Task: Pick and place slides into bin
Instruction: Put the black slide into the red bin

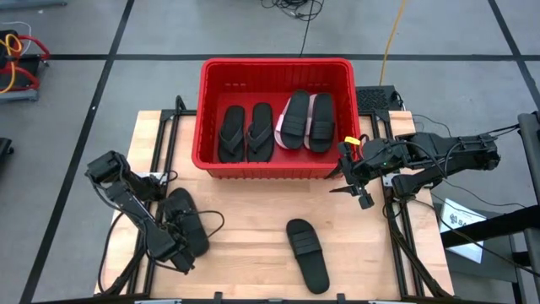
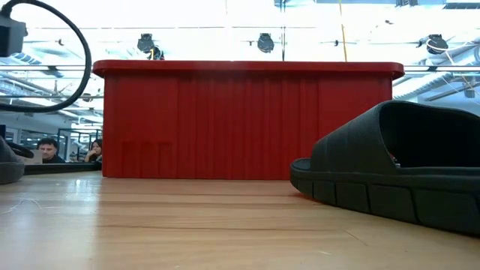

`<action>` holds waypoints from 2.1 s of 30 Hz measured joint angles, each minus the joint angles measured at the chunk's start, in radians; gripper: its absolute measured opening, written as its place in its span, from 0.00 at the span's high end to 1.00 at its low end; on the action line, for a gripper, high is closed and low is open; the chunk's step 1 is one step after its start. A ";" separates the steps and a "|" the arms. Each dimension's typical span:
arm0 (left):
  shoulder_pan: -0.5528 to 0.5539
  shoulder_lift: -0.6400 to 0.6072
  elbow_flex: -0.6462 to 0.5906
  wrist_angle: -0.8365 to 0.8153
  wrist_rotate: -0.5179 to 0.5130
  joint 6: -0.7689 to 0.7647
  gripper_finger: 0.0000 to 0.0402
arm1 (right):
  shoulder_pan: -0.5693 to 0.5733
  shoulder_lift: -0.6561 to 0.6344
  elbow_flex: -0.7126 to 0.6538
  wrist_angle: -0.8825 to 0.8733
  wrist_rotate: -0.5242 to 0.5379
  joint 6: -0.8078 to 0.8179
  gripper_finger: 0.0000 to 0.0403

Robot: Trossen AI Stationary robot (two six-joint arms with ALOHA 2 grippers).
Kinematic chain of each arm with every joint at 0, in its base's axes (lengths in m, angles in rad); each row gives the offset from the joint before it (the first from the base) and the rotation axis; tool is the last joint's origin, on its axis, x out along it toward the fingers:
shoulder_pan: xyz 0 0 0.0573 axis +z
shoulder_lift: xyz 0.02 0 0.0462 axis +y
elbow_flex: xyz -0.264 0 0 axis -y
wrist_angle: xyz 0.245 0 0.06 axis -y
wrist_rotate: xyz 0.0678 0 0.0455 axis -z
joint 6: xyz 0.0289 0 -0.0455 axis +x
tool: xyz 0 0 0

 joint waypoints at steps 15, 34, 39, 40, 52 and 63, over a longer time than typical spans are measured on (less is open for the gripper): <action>0.077 0.001 0.059 -0.004 0.029 -0.058 1.00 | 0.000 0.000 0.000 0.000 0.000 0.000 0.59; 0.217 0.001 0.549 -0.014 -0.177 0.172 1.00 | 0.000 0.006 0.000 0.117 -0.003 -0.117 0.59; 0.259 0.001 0.685 -0.005 -0.281 0.295 1.00 | 0.000 0.031 0.000 0.154 -0.007 -0.175 0.59; 0.266 0.001 0.711 0.001 -0.302 0.328 1.00 | 0.000 0.039 0.000 0.160 -0.007 -0.192 0.59; 0.378 0.001 0.931 0.263 -0.347 0.905 1.00 | 0.000 0.154 0.000 0.351 -0.007 -0.404 0.59; 0.415 0.001 0.982 0.477 -0.262 1.140 1.00 | 0.000 0.200 0.000 0.368 -0.007 -0.509 0.59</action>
